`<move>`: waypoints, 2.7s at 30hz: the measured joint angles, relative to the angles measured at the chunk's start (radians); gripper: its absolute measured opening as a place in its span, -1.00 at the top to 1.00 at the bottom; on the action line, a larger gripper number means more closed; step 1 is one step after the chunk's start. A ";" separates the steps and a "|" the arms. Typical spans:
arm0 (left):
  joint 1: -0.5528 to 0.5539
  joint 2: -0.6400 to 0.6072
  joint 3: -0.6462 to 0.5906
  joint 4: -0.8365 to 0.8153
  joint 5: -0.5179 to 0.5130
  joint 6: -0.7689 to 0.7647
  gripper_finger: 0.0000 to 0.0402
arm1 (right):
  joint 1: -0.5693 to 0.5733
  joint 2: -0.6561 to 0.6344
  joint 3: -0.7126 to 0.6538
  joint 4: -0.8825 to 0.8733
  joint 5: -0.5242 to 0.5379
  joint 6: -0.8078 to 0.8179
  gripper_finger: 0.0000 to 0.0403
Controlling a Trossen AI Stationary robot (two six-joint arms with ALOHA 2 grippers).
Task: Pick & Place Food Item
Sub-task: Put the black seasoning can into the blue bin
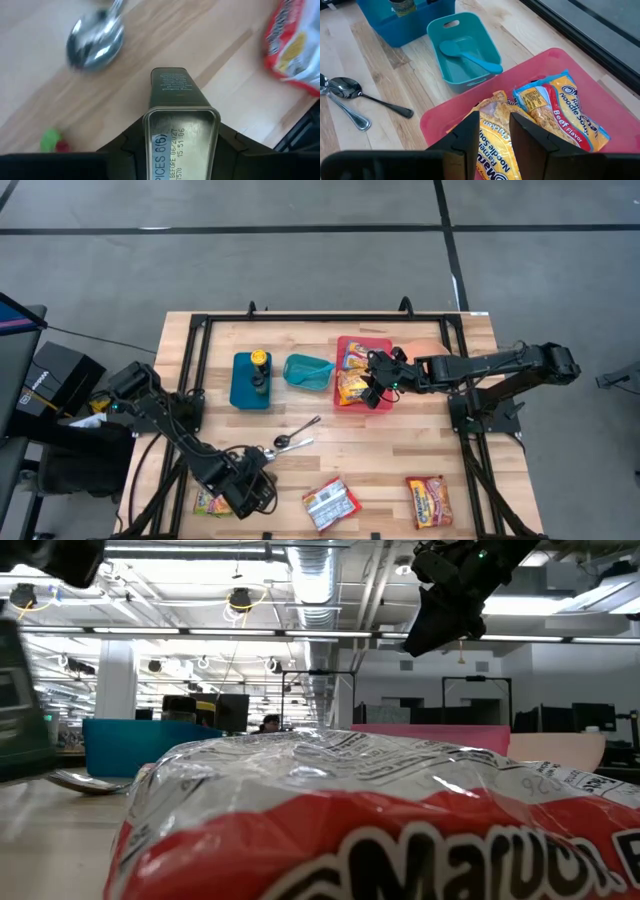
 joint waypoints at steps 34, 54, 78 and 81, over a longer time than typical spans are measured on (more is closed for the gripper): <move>0.138 0.000 0.000 0.183 -0.610 0.599 0.29 | -0.010 0.000 -0.120 0.317 0.028 -0.129 0.49; 0.314 0.000 -0.043 0.418 -0.671 0.922 0.36 | -0.158 -0.003 -0.383 0.872 -0.390 -0.257 0.49; 0.518 -0.065 -0.459 1.566 -0.237 1.326 0.27 | -0.152 -0.004 -0.521 1.170 -0.639 -0.106 0.49; 0.518 -0.066 -0.458 1.603 -0.223 1.354 0.35 | -0.151 -0.004 -0.521 1.170 -0.665 -0.110 0.49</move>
